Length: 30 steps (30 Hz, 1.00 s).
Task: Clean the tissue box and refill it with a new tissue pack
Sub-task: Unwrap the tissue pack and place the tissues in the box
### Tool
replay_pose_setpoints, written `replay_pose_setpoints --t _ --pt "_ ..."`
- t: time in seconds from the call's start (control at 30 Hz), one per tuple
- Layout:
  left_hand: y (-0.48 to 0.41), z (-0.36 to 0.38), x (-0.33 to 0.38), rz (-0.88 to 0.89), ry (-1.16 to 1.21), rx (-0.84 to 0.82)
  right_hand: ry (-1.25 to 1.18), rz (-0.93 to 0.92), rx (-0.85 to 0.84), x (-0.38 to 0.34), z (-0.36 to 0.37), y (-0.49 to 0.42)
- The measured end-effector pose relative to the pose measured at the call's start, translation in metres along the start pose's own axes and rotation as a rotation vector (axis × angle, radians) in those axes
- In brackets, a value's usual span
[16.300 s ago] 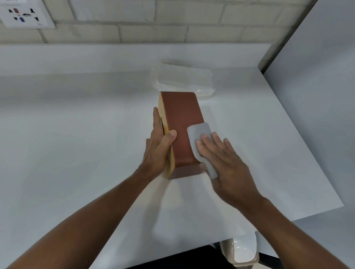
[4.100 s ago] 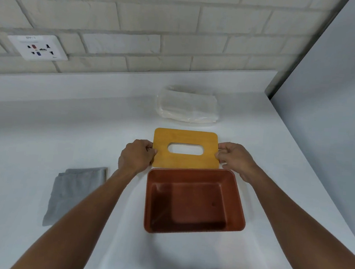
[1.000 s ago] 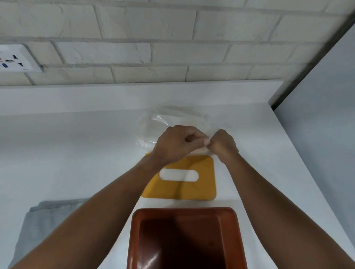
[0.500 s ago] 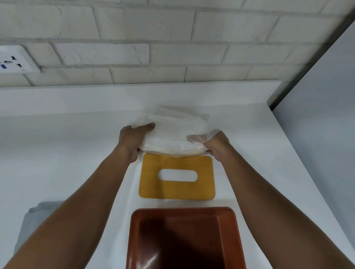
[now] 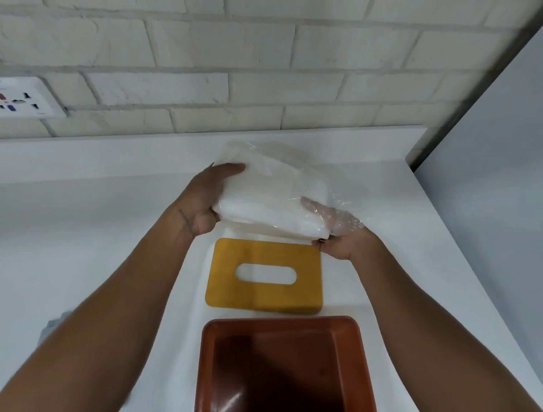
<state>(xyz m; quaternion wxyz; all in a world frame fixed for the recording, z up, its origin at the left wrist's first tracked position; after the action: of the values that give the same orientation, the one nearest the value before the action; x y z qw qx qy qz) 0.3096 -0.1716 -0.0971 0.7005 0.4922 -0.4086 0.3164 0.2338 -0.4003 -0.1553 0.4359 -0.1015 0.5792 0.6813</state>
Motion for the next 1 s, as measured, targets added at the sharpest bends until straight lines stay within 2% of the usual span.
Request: replay_pose_setpoints --t 0.1,0.23,0.4,0.53,0.73,0.9,1.0 --pt "0.002 0.006 0.008 -0.005 0.013 -0.022 -0.162 0.037 -0.040 0.004 -0.002 0.001" --pt "0.001 0.010 0.011 -0.016 0.006 -0.017 -0.323 0.021 -0.219 -0.003 0.006 0.005" --pt "0.000 -0.004 -0.002 -0.040 0.034 0.031 -0.284 0.046 -0.337 -0.002 0.023 0.015" --pt "0.001 -0.013 -0.008 -0.048 0.060 0.025 -0.275 -0.001 -0.312 -0.007 0.025 0.018" --pt "-0.001 -0.042 -0.010 -0.059 0.095 0.213 -0.279 -0.051 -0.145 -0.016 0.007 0.014" --pt "0.004 -0.026 -0.019 -0.098 0.126 0.033 -0.218 -0.040 -0.176 -0.016 0.011 0.018" --pt "0.001 -0.028 -0.019 -0.100 0.237 0.100 -0.301 -0.064 -0.091 -0.020 -0.001 0.016"
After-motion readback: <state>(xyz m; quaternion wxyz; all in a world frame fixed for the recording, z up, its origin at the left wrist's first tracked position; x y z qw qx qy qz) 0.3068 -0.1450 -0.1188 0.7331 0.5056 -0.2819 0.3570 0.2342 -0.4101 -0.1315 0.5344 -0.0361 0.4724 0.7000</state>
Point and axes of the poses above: each hand's wrist, its own y-axis away from the middle knuckle, its own z-axis out of the palm, x = y × z, the point moved 9 cm from there along -y, towards the middle knuckle, and after that the axes turned 11 degrees about -y, right-handed, at the moved point
